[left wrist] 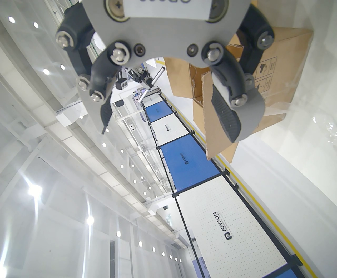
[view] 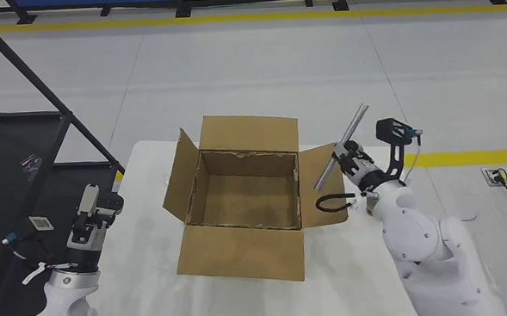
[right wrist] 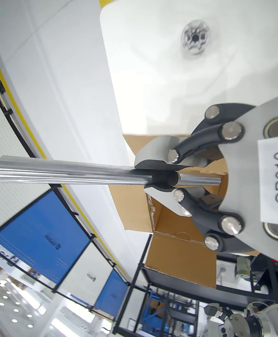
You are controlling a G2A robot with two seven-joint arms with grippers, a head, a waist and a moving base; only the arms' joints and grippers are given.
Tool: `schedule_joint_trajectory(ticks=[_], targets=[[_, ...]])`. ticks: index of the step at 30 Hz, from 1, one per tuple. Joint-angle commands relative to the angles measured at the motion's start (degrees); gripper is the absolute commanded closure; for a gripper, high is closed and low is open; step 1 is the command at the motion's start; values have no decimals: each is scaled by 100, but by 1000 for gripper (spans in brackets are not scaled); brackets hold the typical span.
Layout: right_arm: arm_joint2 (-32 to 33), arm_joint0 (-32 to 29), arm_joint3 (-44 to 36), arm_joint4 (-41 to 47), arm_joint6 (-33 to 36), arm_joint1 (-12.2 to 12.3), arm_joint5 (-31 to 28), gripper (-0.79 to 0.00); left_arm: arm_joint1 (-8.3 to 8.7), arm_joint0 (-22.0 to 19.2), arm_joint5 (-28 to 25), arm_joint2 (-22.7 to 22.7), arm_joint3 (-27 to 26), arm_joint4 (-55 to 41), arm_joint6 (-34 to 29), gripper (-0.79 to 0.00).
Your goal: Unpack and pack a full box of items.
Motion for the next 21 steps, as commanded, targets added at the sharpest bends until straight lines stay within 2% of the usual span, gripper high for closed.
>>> schedule_joint_trajectory(ticks=[1, 7, 12, 21], targets=[[-618, 541, 394, -202, 210, -75, -32, 0, 0, 0, 0, 0, 0, 0, 0, -785], [-2510, 2189, 2026, -868, 1000, -508, -472, 0, 0, 0, 0, 0, 0, 0, 0, -785], [-3802, 3228, 3585, -999, 1436, -1095, -815, 0, 0, 0, 0, 0, 0, 0, 0, -785], [-5086, 4047, 5850, -1015, 1650, -2227, -1681, 0, 0, 0, 0, 0, 0, 0, 0, -785]])
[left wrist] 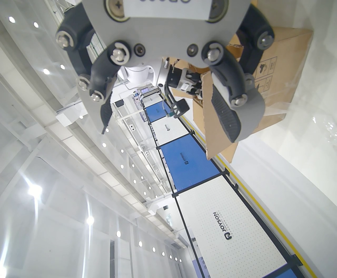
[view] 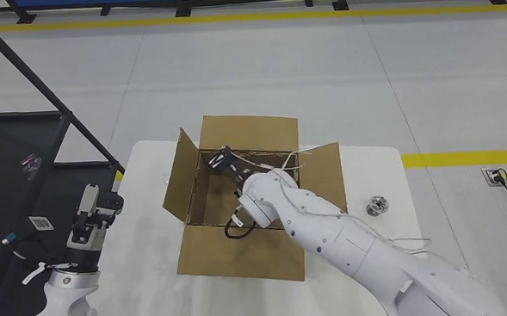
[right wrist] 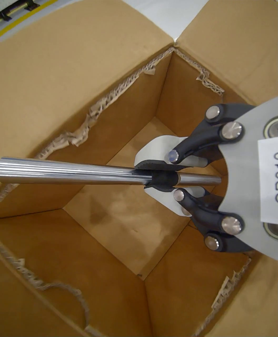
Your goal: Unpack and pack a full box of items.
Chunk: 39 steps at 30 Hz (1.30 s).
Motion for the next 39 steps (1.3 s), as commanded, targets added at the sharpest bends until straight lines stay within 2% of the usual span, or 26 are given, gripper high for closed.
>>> schedule_joint_trajectory(ticks=[1, 11, 16, 19, 25, 26, 30, 39], targets=[[-178, 70, 429, -48, 63, -223, -105, 0, 0, 0, 0, 0, 0, 0, 0, -785], [-485, 316, 2373, 155, 313, -1189, -1140, 0, 0, 0, 0, 0, 0, 0, 0, -785], [-537, 322, 3003, 149, 306, -1552, -1354, 0, 0, 0, 0, 0, 0, 0, 0, -785], [-494, 326, 3336, 217, 268, -1719, -1266, 0, 0, 0, 0, 0, 0, 0, 0, -785], [-329, 429, 3822, 443, 152, -1911, -1330, 0, 0, 0, 0, 0, 0, 0, 0, -785], [-314, 441, 3871, 452, 140, -1931, -1346, -55, 0, 0, 0, 0, 0, 0, 0, -785], [-257, 473, 4022, 483, 99, -1992, -1347, -163, 0, 0, 0, 0, 0, 0, 0, -785], [-120, 528, 4190, 566, 16, -2040, -1382, -179, 0, 0, 0, 0, 0, 0, 0, -785]])
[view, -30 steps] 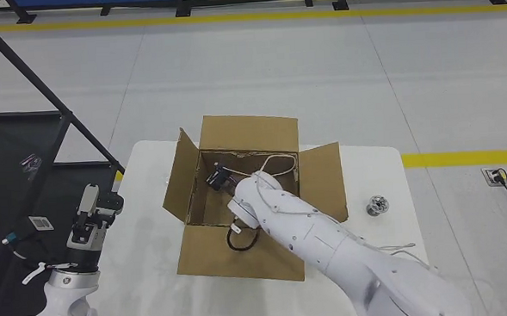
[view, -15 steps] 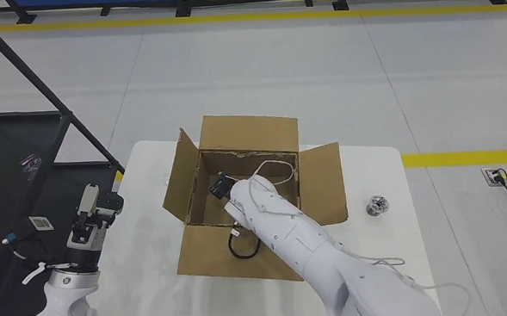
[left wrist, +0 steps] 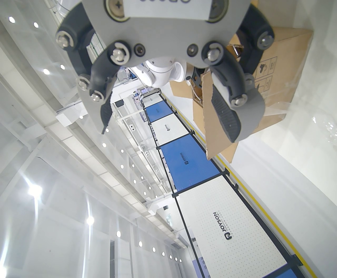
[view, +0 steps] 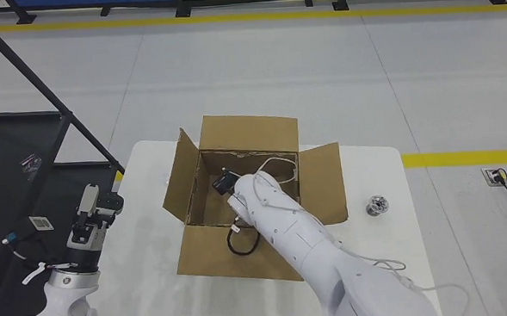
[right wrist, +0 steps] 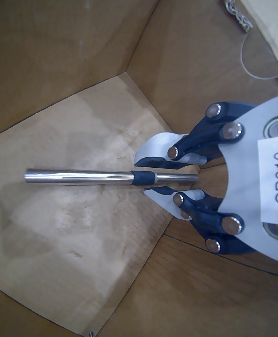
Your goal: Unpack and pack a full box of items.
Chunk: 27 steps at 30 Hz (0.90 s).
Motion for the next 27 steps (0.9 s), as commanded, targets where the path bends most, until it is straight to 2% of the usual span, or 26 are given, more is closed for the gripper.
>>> schedule_joint_trajectory(ticks=[1, 4, 14, 21, 27], targets=[[41, 19, 12, 44, -32, 0, -23, -179, 0, 0, 0, 0, 0, 0, 0, -785], [108, 70, -8, 114, -25, -5, -12, -188, 0, 0, 0, 0, 0, 0, 0, -785], [264, 275, -345, 143, -277, 12, -411, -317, 0, 0, 0, 0, 0, 0, 0, -785], [542, 385, -487, 431, -241, 157, -554, -332, 0, 0, 0, 0, 0, 0, 0, -785], [683, 269, -978, 352, -377, 389, -649, -305, 0, 0, 0, 0, 0, 0, 0, -785]])
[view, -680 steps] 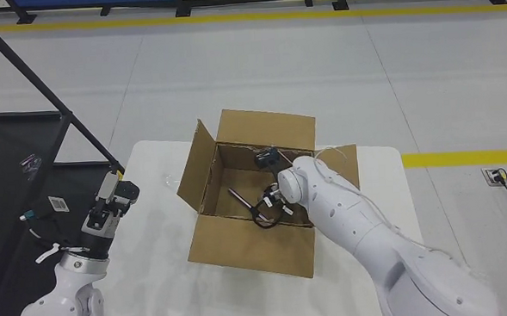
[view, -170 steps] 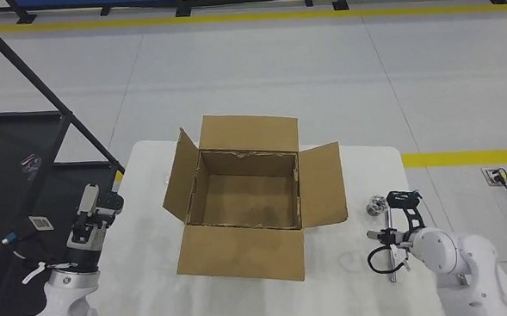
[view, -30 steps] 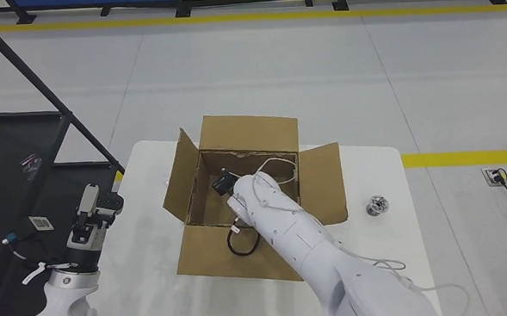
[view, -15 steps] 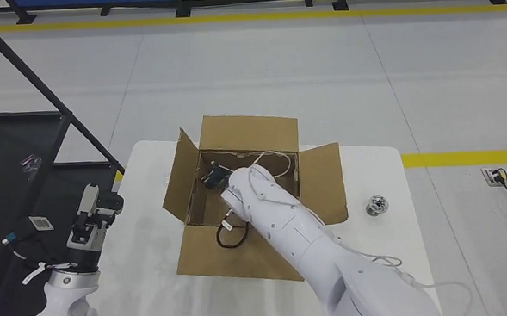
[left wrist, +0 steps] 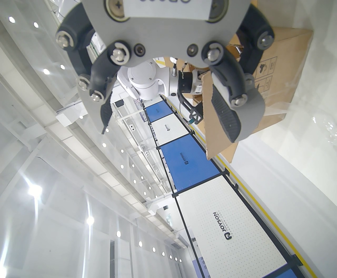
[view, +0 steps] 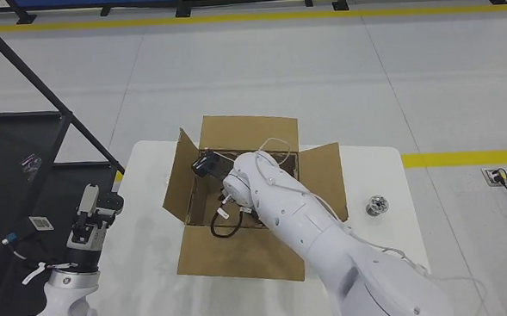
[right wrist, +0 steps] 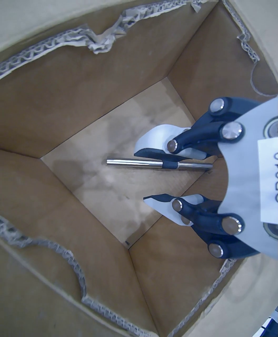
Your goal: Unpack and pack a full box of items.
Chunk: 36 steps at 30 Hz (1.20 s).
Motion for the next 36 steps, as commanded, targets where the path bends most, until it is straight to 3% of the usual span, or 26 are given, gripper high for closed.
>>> schedule_joint_trajectory(ticks=[1, 5, 6, 8, 11, 14, 15, 18, 22, 26, 29, 32, 36], targets=[[42, -64, -223, -66, -43, 96, 8, -305, 0, 0, 0, 0, 0, 0, 0, -785], [176, -354, -1025, -348, -109, 398, 345, -339, 0, 0, 0, 0, 0, 0, 0, -785], [227, -463, -1319, -458, -78, 500, 497, -372, 0, 0, 0, 0, 0, 0, 0, -785], [376, -740, -2066, -727, 80, 746, 807, -539, 0, 0, 0, 0, 0, 0, 0, -785], [771, -1391, -3619, -1357, 542, 1227, 1295, -625, 0, 0, 0, 0, 0, 0, 0, -785], [1461, -2416, -5595, -2261, 1218, 1786, 1492, -705, 0, 0, 0, 0, 0, 0, 0, -785], [1742, -2818, -6253, -2575, 1440, 1957, 1454, -785, 0, 0, 0, 0, 0, 0, 0, -785], [2616, -3948, -7839, -3334, 1822, 2339, 1261, -785, 0, 0, 0, 0, 0, 0, 0, -785], [3810, -4963, -9041, -3754, 1693, 2591, 1340, -785, 0, 0, 0, 0, 0, 0, 0, -785], [4991, -5520, -9616, -3724, 1616, 2706, 1751, -785, 0, 0, 0, 0, 0, 0, 0, -785], [5748, -5689, -9594, -3620, 1675, 2754, 2091, -785, 0, 0, 0, 0, 0, 0, 0, -785], [6332, -5631, -9172, -3598, 1807, 2788, 2464, -785, 0, 0, 0, 0, 0, 0, 0, -785], [6671, -5197, -8021, -3635, 2339, 2841, 2445, -785, 0, 0, 0, 0, 0, 0, 0, -785]])
